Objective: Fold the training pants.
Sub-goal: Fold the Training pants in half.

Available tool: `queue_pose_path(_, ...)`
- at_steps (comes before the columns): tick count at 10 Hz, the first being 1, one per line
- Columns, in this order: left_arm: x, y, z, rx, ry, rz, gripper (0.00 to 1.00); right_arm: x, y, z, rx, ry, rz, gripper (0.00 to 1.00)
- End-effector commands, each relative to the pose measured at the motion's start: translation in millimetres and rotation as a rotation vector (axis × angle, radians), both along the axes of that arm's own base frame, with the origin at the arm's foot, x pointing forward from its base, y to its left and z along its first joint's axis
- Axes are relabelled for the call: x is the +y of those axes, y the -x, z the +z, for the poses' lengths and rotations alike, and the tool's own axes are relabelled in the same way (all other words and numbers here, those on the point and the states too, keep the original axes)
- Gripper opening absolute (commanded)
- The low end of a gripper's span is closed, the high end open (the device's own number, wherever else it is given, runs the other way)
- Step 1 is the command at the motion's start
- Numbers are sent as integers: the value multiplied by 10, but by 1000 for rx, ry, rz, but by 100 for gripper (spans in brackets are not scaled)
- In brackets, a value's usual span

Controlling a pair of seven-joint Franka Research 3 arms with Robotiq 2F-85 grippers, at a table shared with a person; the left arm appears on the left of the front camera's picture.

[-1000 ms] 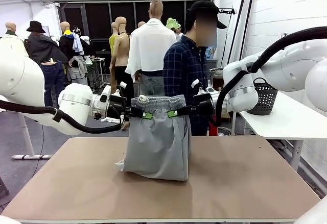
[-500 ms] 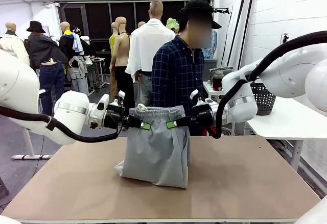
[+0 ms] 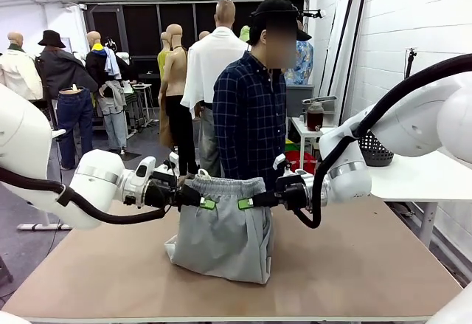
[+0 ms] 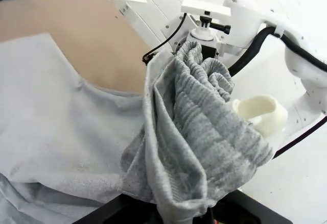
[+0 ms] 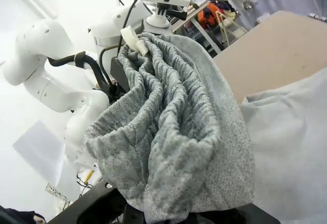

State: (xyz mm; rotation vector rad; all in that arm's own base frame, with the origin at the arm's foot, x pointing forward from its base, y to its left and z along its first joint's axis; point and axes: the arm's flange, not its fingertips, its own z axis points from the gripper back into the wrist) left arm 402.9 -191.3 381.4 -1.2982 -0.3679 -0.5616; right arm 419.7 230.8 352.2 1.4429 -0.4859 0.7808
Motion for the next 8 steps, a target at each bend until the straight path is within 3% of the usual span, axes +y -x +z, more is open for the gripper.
queue_pose_path(1,-12,-256,-172,100,55,50,0,32,-115,8,67,-25,-51,0)
queue_pose_path(5,92,-764,-448,183,1,106,0,-101,-456,-193,161,-16,-153,0)
queue_pose_path(8,148,-913,-452,153,-3,150,0,-117,-662,-340,203,31,-182,0)
